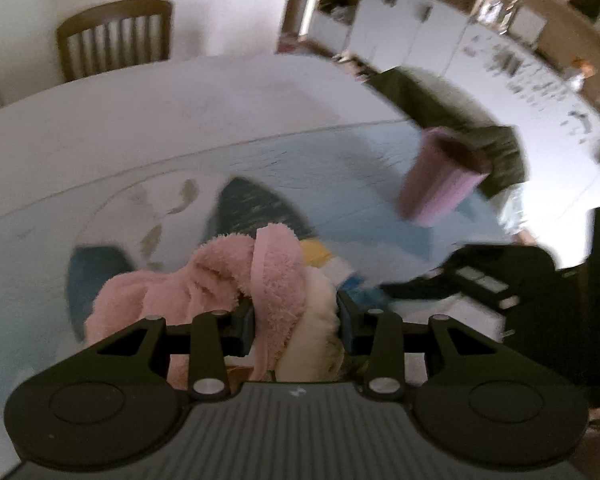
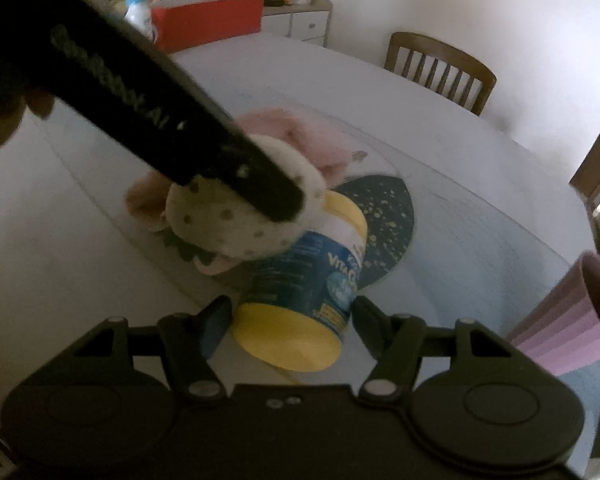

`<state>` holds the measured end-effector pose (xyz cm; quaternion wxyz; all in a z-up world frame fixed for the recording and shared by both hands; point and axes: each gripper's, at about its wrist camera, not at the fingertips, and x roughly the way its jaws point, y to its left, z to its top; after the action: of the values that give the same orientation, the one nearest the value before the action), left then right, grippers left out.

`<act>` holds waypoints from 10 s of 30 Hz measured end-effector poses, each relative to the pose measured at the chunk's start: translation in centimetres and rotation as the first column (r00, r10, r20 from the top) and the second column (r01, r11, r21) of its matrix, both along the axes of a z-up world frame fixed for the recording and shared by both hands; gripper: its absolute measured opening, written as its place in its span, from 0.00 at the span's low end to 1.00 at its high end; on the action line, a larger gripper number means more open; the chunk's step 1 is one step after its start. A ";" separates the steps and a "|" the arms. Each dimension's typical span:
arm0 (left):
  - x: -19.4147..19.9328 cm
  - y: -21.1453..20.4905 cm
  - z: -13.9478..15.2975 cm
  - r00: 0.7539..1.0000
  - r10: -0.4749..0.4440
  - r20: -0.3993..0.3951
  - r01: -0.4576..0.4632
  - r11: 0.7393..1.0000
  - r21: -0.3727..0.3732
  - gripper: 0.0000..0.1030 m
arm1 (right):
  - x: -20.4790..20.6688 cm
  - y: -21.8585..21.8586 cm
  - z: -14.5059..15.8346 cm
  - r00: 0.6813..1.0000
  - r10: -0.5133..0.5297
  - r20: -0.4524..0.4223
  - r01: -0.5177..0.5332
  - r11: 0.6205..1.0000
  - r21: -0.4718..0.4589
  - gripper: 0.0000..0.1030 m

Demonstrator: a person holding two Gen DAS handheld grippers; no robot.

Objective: Clean container

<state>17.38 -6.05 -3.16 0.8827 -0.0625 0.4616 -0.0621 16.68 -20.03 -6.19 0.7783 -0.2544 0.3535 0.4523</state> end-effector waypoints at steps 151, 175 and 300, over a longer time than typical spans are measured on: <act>-4.5 11.9 1.2 0.978 -0.201 0.058 0.208 0.968 -0.140 0.39 | -1.7 3.5 0.1 0.936 0.175 -0.307 -0.153 0.984 0.093 0.60; -5.6 5.3 3.0 0.879 -0.470 0.076 0.475 0.857 -0.198 0.39 | -1.7 4.2 0.1 0.928 0.221 -0.299 -0.209 0.975 0.072 0.60; -3.3 13.0 -1.5 0.982 -0.182 -0.051 0.179 0.982 -0.055 0.38 | -0.6 1.6 -1.5 0.900 0.069 -0.431 -0.011 0.991 0.134 0.60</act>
<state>14.07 6.95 -4.65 0.8583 -0.0442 0.4882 -0.1517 16.03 -18.45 -7.65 0.6853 -0.1038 0.4828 0.5353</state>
